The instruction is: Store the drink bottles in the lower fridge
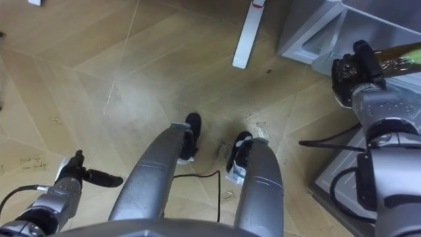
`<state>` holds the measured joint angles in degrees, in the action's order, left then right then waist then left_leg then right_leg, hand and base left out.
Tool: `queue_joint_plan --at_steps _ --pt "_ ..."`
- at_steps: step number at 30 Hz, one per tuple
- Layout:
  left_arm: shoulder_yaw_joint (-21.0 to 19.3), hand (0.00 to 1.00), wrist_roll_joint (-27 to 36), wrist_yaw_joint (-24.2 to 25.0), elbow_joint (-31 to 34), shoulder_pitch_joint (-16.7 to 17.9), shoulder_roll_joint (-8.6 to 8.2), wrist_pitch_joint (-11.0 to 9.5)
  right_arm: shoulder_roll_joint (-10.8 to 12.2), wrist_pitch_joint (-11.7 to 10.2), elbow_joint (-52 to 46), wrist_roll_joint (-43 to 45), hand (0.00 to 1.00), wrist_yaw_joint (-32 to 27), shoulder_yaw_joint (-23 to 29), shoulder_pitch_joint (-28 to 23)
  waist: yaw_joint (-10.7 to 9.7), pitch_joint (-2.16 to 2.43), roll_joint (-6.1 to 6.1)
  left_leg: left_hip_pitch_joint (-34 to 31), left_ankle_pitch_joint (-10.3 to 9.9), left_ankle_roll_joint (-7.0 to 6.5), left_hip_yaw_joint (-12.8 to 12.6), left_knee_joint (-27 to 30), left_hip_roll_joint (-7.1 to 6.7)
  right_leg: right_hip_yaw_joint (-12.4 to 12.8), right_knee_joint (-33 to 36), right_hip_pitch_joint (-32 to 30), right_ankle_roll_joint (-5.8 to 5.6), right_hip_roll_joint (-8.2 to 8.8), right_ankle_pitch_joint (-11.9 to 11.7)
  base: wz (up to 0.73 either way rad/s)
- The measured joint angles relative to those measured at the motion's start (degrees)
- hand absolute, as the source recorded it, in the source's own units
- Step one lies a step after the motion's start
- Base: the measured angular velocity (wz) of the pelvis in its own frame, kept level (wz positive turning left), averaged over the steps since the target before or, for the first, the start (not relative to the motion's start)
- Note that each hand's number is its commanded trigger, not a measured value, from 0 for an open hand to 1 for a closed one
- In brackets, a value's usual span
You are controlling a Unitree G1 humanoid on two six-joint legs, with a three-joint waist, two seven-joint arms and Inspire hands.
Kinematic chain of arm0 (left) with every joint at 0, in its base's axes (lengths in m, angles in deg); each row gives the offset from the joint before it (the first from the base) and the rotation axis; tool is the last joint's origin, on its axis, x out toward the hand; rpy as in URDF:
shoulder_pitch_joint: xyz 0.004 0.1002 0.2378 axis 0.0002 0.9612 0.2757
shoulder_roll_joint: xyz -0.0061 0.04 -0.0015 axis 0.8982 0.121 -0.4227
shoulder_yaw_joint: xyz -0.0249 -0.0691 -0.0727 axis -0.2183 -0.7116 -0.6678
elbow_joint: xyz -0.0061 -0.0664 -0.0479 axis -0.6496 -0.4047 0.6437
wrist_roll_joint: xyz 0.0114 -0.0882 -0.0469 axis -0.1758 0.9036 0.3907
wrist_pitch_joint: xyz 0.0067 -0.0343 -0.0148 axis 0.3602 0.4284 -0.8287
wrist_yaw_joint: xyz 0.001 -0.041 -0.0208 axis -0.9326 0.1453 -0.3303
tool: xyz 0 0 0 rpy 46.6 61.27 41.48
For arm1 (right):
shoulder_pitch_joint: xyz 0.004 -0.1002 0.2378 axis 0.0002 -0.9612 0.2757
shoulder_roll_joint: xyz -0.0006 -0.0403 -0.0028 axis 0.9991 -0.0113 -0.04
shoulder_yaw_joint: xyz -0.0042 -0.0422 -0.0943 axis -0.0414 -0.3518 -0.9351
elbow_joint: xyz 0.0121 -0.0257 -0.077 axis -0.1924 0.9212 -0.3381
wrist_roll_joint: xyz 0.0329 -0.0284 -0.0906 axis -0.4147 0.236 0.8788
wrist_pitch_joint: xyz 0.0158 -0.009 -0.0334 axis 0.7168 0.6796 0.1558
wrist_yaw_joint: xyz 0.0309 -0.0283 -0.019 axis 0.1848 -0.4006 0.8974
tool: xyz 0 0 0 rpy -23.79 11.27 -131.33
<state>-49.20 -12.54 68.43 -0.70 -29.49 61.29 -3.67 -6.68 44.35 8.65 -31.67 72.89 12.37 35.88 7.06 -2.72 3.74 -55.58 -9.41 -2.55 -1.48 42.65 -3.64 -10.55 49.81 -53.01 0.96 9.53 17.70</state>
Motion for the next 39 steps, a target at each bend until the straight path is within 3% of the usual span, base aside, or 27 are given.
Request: queue_joint_plan --at_steps 5,21,22,23,24,30,39 --pt "0.4 0.00 0.0 -0.2 0.5 0.6 0.07 0.0 -0.1 -0.7 0.1 -0.8 1.00 -1.4 2.3 0.1 -0.5 0.00 0.00 -0.2 -0.1 0.09 0.1 0.0 0.13 -0.6 0.1 0.0 0.18 0.21 0.5 0.06" --pt "0.4 0.00 0.0 -0.2 1.4 1.2 0.50 -0.5 -1.9 -1.1 0.0 -0.2 1.00 -4.8 2.2 1.3 -0.5 -0.02 0.04 -0.2 -0.1 -0.15 0.0 -0.4 0.04 -0.6 -0.1 -0.1 0.57 0.40 0.8 0.00" --pt "0.4 0.00 0.0 -0.2 1.4 1.3 0.53 -0.6 -2.1 -1.1 0.0 -0.2 0.79 -4.9 2.2 1.5 -0.6 -0.02 0.04 -0.2 -0.1 -0.15 0.0 -0.4 0.04 -0.6 -0.1 -0.1 0.57 0.39 0.8 0.00" --pt "0.4 0.00 0.0 -0.3 1.5 1.3 0.57 -0.9 -2.6 -1.1 0.0 -0.3 0.50 -5.1 2.2 1.9 -0.6 -0.02 0.04 -0.2 -0.1 -0.15 0.0 -0.4 0.04 -0.6 -0.1 -0.1 0.57 0.40 0.8 0.00" --pt "0.4 0.00 0.0 -0.5 1.6 1.3 0.60 -1.1 -3.0 -1.1 0.0 -0.3 0.00 -5.3 2.2 2.5 -0.6 -0.02 0.04 -0.2 -0.1 -0.15 0.0 -0.5 0.04 -0.6 -0.1 -0.1 0.57 0.39 0.8 0.00" --pt "0.4 0.00 -0.2 -0.8 1.6 2.2 0.72 -1.2 -4.9 -1.2 0.0 -0.2 0.00 -5.4 2.2 4.6 -0.6 -0.02 0.11 0.2 -0.1 -0.15 -0.2 -0.8 0.01 -0.4 -0.1 0.0 0.60 0.38 0.9 0.00" --pt "0.3 0.00 -0.7 -0.1 1.9 3.4 1.44 -1.2 -5.0 -1.2 0.0 1.1 0.00 -6.8 2.2 4.7 -0.7 -0.02 0.11 0.2 -0.1 -0.10 -0.3 -0.9 0.03 -0.4 -0.1 0.0 0.67 0.36 0.9 0.00"
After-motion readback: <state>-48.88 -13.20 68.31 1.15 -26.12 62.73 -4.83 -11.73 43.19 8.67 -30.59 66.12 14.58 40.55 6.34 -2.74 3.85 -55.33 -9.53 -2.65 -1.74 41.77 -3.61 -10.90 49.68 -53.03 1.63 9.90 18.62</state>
